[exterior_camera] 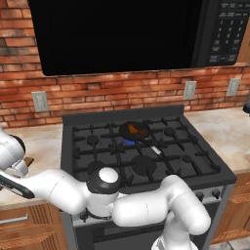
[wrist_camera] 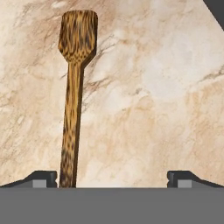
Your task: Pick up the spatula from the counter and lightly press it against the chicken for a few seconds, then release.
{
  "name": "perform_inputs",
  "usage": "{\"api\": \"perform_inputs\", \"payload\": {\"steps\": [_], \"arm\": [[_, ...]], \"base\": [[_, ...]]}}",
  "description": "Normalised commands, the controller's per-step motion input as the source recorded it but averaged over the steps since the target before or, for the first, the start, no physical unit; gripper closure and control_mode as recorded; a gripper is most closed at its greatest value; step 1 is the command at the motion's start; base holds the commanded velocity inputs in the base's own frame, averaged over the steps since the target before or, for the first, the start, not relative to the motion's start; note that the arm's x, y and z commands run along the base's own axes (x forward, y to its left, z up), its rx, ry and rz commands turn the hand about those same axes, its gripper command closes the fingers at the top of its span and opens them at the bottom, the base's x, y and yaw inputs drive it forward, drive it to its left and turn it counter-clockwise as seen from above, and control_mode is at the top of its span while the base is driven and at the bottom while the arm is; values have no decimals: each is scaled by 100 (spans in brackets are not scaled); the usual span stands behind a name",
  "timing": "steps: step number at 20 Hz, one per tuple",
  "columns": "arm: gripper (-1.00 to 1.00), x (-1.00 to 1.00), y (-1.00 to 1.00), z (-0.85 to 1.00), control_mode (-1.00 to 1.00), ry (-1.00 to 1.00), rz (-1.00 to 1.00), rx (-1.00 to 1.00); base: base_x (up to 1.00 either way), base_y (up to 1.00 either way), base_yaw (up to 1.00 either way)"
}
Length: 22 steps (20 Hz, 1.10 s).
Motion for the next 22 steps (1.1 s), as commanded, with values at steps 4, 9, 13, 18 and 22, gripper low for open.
{"api": "perform_inputs", "payload": {"steps": [4,9,13,18,22], "arm": [[-100,0,0,-2,-100,0,0,-1],[-100,0,0,0,-100,0,0,0],[-100,0,0,0,-100,0,0,0],[-100,0,0,0,-100,0,0,0],[-100,0,0,0,-100,0,0,0]], "base": [[0,0,0],[0,0,0],[0,0,0],[0,0,0],[0,0,0]]}}
